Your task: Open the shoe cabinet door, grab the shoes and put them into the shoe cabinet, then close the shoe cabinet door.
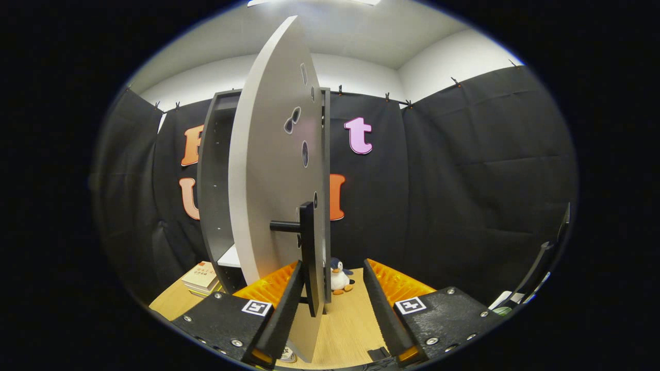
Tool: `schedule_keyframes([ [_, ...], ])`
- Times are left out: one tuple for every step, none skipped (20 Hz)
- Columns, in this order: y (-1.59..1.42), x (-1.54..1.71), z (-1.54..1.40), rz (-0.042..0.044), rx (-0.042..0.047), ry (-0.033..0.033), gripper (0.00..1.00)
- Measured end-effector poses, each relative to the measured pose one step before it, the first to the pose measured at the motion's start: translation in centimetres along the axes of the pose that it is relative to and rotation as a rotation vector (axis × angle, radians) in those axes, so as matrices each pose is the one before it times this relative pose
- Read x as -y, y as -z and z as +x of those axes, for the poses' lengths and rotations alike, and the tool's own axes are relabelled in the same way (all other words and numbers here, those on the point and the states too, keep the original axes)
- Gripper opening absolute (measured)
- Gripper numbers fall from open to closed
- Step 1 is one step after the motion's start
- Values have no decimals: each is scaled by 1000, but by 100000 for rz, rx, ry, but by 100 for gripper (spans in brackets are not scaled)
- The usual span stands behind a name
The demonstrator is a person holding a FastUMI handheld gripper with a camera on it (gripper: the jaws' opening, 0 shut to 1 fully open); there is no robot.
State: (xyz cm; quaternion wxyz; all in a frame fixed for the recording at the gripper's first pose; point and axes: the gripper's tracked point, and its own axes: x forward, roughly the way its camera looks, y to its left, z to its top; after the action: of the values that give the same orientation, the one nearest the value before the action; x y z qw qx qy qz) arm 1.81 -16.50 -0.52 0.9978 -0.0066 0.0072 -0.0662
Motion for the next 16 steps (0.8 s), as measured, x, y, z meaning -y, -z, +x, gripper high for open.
schedule_keyframes([
  [-23, 551, 103, -341, -58, 743, 74],
  [-8, 279, -62, 305, -425, 315, 75],
  [15, 257, 79, -178, -192, 359, 77],
  [25, 134, -24, -228, -382, 94, 78],
  [136, 157, -66, -205, -291, 306, 78],
  [-114, 336, -70, 64, 232, 365, 78],
  [69, 151, -84, 339, -201, -253, 78],
  [-73, 58, -171, 791, 219, 32, 78],
  [-93, 177, -126, 485, 110, -124, 79],
  [112, 61, -121, -12, -91, 17, 79],
  [45, 161, -147, -281, -129, 270, 79],
  [13, 98, -192, -408, -135, 289, 79],
  [-38, 115, -112, -511, -59, 121, 79],
  [-112, 102, -166, -193, 40, 200, 80],
  [-132, 72, -214, -196, 328, 175, 80],
  [-107, 118, -192, -198, 98, 309, 80],
])
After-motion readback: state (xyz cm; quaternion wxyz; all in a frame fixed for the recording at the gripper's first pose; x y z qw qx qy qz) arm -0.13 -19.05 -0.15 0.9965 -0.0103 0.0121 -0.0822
